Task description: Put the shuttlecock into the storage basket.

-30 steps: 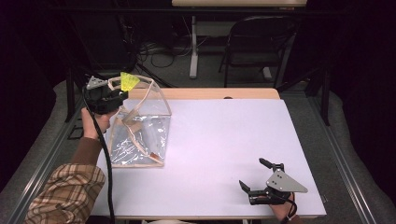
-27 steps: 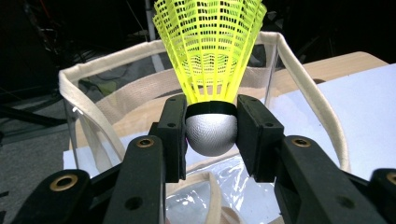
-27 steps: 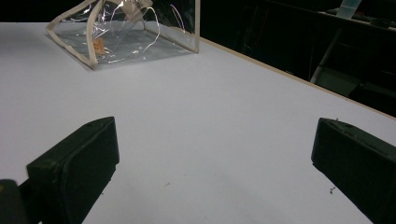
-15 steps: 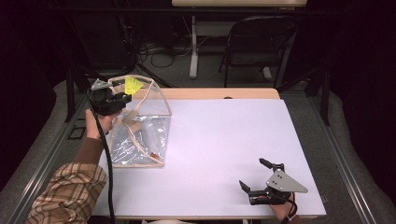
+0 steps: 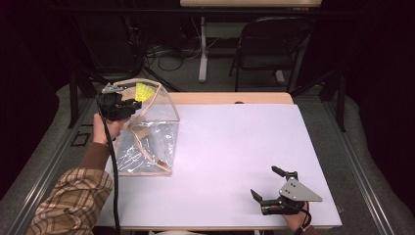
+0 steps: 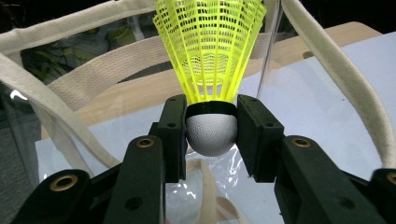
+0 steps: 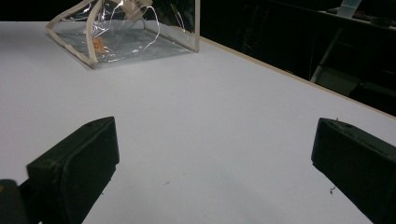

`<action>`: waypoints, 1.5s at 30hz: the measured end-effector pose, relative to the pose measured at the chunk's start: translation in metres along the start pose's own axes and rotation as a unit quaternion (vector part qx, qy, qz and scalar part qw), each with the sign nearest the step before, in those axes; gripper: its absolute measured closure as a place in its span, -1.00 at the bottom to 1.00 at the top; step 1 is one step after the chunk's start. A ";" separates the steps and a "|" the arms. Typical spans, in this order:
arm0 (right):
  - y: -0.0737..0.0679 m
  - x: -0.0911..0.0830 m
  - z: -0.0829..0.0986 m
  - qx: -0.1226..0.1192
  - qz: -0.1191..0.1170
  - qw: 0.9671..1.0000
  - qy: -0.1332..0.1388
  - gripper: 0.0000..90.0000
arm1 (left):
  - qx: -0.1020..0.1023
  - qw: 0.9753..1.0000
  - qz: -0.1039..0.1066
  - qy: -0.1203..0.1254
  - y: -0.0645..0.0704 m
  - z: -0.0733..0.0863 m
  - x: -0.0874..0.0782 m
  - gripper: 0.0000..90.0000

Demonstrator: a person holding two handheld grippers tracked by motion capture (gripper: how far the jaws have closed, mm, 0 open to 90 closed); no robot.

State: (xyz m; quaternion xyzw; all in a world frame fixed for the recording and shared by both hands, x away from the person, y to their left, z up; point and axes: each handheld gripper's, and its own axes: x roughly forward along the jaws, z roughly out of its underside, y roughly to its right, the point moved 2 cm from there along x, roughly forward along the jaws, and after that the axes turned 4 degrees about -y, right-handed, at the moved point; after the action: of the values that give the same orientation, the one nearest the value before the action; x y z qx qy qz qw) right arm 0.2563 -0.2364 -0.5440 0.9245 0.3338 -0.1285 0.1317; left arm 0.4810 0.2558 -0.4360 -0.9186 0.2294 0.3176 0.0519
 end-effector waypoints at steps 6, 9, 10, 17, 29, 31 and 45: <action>0.000 0.000 0.000 -0.001 0.000 1.000 0.001 -0.99 | 0.006 1.000 0.004 -0.007 0.001 0.000 0.003 0.44; 0.000 0.000 0.000 -0.001 0.000 1.000 0.000 -0.99 | 0.007 1.000 0.006 -0.009 0.001 0.000 0.003 0.44; 0.000 0.000 0.000 0.000 -0.001 1.000 0.001 -0.99 | 0.007 1.000 0.006 -0.010 0.001 0.000 0.003 0.44; 0.000 0.000 0.000 -0.001 -0.001 1.000 0.000 -0.99 | 0.011 1.000 0.010 -0.017 0.001 0.000 0.007 0.43; 0.000 0.000 0.000 -0.001 -0.001 1.000 -0.002 -0.99 | 0.011 0.999 0.021 -0.033 0.001 0.001 0.014 0.43; 0.000 0.000 0.000 -0.002 -0.001 1.000 -0.002 -0.99 | 0.008 0.999 0.023 -0.031 0.002 0.001 0.014 0.42; 0.000 0.000 0.001 0.001 -0.001 1.000 -0.004 -0.99 | -0.006 0.999 0.037 -0.002 -0.002 0.001 -0.008 -0.16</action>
State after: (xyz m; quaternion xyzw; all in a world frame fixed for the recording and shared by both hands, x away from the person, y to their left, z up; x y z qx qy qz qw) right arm 0.2563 -0.2366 -0.5446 0.9238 0.3341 -0.1322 0.1321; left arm 0.4762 0.2609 -0.4320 -0.9091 0.2608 0.3230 0.0349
